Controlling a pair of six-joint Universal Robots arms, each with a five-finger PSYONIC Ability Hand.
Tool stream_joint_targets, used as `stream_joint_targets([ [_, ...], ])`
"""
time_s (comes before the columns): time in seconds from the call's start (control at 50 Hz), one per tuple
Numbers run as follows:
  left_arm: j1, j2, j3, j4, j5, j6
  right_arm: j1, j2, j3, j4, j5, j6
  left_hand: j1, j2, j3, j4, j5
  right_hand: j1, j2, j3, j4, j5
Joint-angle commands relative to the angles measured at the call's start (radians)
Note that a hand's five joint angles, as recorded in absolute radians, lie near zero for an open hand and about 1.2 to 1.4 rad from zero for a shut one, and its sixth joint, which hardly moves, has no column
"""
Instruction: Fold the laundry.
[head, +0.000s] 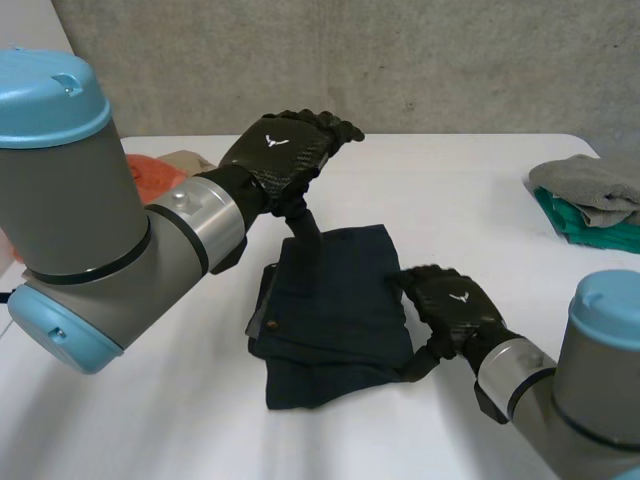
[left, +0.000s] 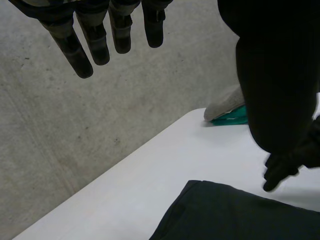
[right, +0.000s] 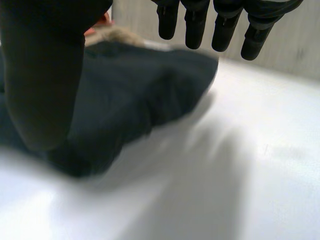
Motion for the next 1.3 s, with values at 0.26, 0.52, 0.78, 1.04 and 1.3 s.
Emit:
stream_joint_targets([
  [0.26,-0.075,0.021,0.001,0.014,-0.030,0.012,0.358,0.063,0.004,-0.198,0.309,-0.186,-0.016,-0.028,-0.035,-0.024,-0.046,-0.043,-0.025,-0.030,-0.029,-0.042],
  [0.52,-0.070,0.028,0.001,0.035,-0.029,0.010,0.346,0.193,-0.013,-0.391,0.306,-0.328,-0.016,-0.028,-0.035,-0.024,-0.046,-0.043,-0.025,-0.030,-0.029,-0.042],
  [0.78,-0.067,0.027,0.001,0.037,-0.027,0.007,0.337,0.311,-0.114,-0.429,0.292,-0.405,-0.016,-0.028,-0.035,-0.024,-0.046,-0.043,-0.025,-0.030,-0.029,-0.042],
  [1.04,-0.066,0.024,-0.001,0.037,-0.026,0.006,0.327,0.400,-0.258,-0.443,0.304,-0.451,-0.016,-0.028,-0.035,-0.024,-0.046,0.068,0.086,0.081,0.082,0.069],
  [1.3,-0.046,0.030,0.019,0.037,-0.020,0.006,0.257,0.391,-0.398,-0.476,0.349,-0.416,-0.016,-0.028,-0.035,-0.024,-0.046,1.178,1.196,1.192,1.193,1.179],
])
